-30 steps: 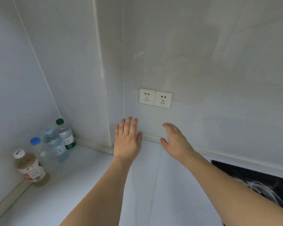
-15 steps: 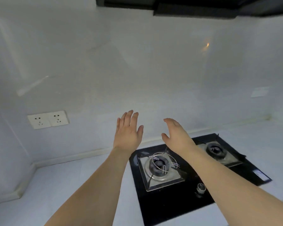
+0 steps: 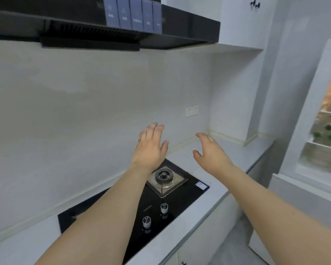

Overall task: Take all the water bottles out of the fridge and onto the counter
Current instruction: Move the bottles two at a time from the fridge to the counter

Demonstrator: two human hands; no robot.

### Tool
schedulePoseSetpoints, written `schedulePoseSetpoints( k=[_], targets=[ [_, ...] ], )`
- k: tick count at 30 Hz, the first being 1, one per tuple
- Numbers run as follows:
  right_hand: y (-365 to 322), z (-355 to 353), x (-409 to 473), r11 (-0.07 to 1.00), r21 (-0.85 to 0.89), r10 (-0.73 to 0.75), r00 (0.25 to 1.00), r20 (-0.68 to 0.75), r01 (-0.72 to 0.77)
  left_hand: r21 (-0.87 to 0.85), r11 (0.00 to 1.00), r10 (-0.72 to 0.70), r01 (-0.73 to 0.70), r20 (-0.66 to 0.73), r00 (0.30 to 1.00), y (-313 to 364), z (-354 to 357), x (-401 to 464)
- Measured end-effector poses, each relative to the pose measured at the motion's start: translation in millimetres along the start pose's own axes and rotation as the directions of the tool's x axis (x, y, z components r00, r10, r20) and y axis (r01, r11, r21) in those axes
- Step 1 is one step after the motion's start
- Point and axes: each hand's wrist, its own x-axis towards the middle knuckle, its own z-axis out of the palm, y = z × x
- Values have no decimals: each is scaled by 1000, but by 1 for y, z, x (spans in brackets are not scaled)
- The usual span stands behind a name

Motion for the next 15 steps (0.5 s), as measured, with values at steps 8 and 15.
schedulePoseSetpoints(
  k=[8, 15],
  targets=[
    [98, -69, -13, 988, -25, 150, 984, -101, -153, -65, 981, 188, -184, 64, 980, 103, 53, 61],
    [176, -85, 5, 973, -51, 214, 965, -153, -224, -138, 956, 276, -261, 106, 955, 155, 127, 114]
  ],
)
